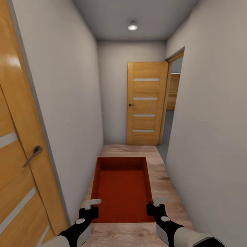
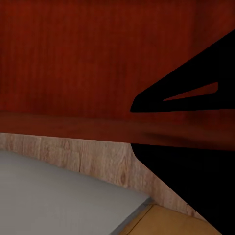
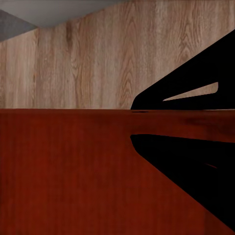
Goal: Move the two storage containers from the living room to the garage. In the garage, place one container on the floor and stack the other container on top of it (either order is fine).
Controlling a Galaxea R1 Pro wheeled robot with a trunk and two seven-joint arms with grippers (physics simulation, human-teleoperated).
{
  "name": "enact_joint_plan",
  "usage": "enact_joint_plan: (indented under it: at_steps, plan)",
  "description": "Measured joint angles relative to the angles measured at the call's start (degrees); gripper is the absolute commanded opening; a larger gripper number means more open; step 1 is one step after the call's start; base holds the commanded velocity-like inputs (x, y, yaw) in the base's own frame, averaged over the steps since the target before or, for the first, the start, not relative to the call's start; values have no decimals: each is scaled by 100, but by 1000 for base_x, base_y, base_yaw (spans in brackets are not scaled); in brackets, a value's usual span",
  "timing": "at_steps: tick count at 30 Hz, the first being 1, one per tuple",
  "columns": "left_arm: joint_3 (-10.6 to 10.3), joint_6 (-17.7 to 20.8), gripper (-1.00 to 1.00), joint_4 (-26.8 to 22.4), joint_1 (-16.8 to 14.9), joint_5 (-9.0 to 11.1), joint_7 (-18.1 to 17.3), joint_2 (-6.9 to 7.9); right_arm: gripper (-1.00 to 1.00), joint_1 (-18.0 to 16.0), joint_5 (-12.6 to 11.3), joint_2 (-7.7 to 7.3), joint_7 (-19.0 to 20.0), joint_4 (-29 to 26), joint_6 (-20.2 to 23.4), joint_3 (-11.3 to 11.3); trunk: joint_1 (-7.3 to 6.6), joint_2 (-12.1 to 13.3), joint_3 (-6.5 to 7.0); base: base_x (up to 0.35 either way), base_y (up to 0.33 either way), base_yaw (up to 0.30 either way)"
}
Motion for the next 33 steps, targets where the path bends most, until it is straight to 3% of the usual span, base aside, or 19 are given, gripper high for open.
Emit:
enact_joint_plan:
  at_steps: [33]
  plan:
    - [3,0,-100,0,0,-3,0,0,-100,0,1,0,0,0,1,-1,0,0,0,322,0,0]
